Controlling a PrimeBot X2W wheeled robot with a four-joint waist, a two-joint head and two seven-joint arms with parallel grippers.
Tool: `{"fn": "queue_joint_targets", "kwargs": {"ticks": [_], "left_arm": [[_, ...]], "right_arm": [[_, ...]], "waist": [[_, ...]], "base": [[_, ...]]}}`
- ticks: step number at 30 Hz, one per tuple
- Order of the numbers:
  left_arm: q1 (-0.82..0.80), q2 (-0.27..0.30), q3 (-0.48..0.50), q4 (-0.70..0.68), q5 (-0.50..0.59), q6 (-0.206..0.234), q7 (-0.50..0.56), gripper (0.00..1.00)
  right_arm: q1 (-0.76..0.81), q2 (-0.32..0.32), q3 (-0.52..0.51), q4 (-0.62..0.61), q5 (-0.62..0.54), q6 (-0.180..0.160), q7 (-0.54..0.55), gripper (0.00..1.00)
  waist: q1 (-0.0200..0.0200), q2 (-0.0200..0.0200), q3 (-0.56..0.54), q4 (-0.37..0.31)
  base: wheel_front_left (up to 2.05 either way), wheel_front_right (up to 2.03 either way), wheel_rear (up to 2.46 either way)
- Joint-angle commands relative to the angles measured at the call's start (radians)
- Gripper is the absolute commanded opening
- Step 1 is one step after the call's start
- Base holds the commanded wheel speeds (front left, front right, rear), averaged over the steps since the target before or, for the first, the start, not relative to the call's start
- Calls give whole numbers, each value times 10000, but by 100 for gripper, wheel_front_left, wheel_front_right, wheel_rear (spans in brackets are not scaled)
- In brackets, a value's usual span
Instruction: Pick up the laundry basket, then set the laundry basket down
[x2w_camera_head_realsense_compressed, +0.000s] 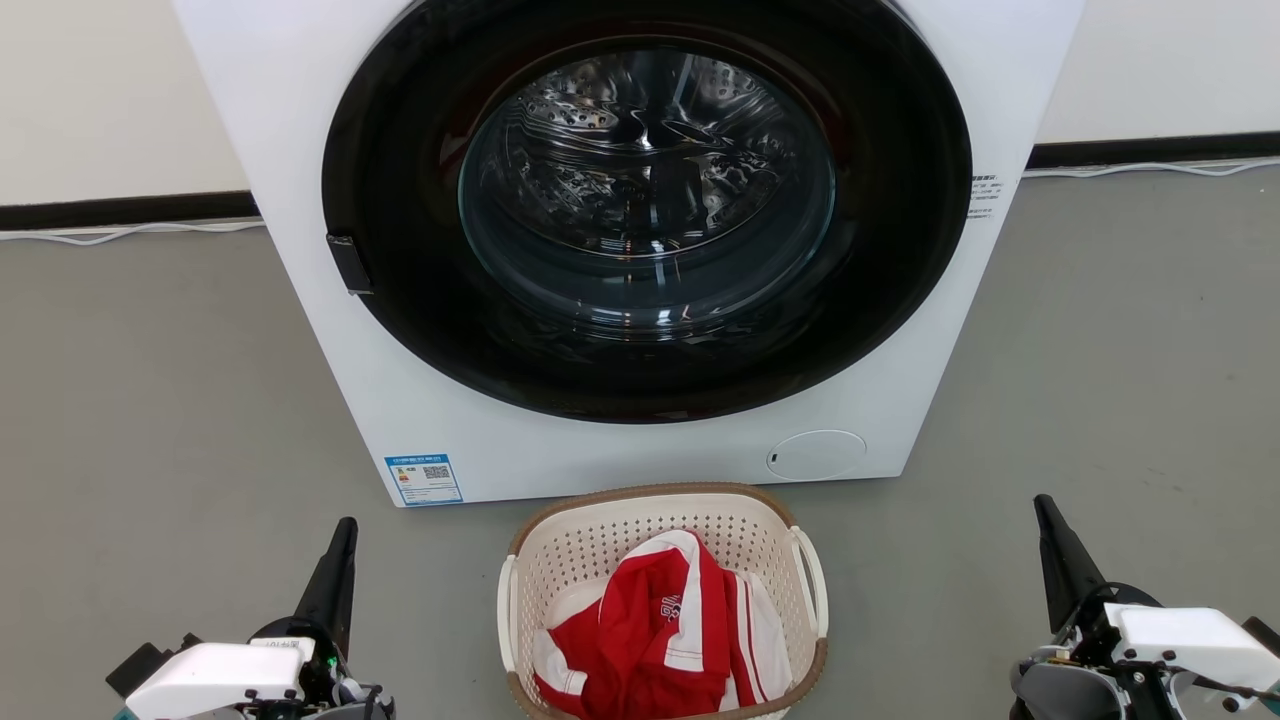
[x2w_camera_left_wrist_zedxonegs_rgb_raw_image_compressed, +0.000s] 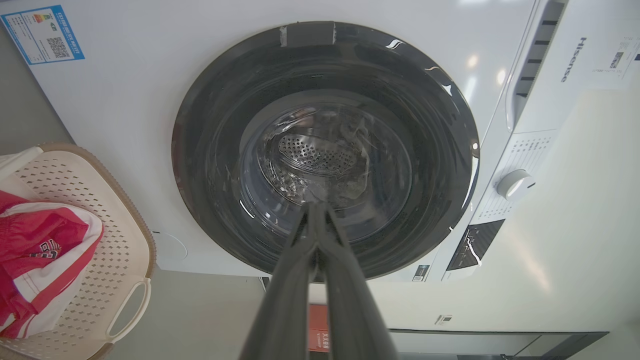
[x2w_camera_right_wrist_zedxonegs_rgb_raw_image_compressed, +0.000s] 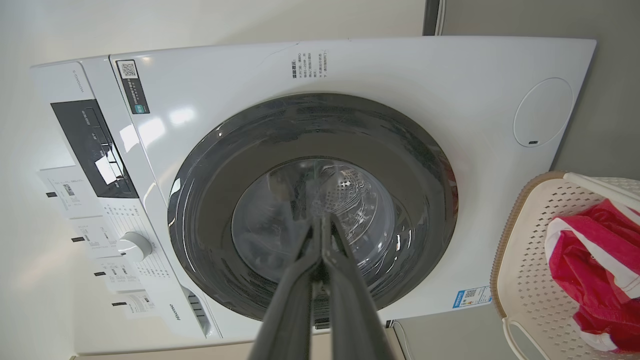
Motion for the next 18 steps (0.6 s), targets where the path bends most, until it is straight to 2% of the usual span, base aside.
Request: {"fn": "queue_joint_targets", "kwargs": {"ticks": [1, 18], "left_arm": [[-560, 104, 296, -291, -51, -71, 60, 0], [-560, 104, 296, -291, -51, -71, 59, 0]], "right_arm": [[-408, -112, 185, -292, 71, 73, 75, 0], [-408, -112, 185, -292, 71, 73, 75, 0]], "waist": [[0, -1, 0, 0], [0, -1, 0, 0]], "base": [[0, 0, 0], [0, 0, 0]]}}
